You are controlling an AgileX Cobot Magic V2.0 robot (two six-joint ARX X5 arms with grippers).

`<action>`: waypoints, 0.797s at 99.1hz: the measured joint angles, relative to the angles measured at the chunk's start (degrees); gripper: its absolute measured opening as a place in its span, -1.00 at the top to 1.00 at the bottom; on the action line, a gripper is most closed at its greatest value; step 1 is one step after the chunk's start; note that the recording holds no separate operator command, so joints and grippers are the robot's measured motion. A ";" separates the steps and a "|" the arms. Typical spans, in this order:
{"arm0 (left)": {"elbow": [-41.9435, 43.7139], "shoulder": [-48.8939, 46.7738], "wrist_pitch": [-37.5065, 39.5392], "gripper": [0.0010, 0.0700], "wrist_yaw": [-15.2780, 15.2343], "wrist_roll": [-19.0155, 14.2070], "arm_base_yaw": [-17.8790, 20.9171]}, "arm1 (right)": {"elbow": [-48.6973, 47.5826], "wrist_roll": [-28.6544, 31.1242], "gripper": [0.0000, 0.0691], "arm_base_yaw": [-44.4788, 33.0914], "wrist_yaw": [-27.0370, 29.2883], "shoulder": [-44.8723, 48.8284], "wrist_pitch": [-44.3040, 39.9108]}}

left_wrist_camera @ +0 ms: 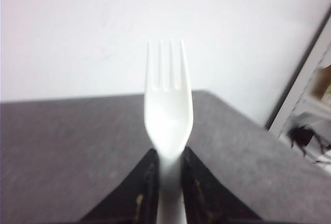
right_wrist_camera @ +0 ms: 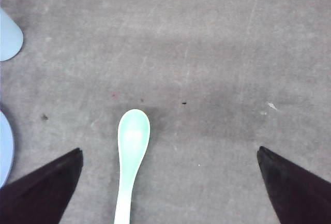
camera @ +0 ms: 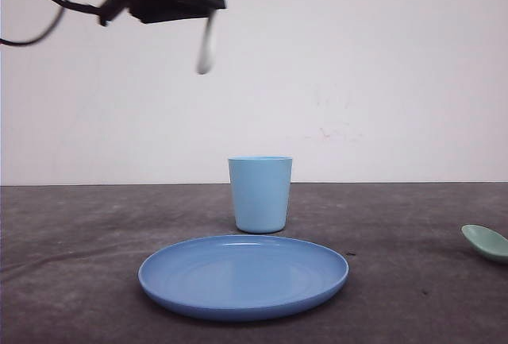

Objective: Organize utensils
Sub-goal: 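Lift the white fork with the left gripper toward the blue cup, then lower the fork into the blue cup and open the left gripper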

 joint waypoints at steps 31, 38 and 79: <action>0.04 13.31 20.46 0.90 0.00 2.60 -0.90 | 0.00 0.00 -0.97 0.00 0.00 0.00 0.00; 0.35 15.89 22.45 0.90 0.00 3.54 -0.90 | 0.00 0.00 -0.97 0.00 0.00 0.00 0.00; 2.80 23.96 22.67 0.90 0.04 8.57 -1.20 | 0.00 0.02 -0.97 0.00 -0.02 0.00 0.00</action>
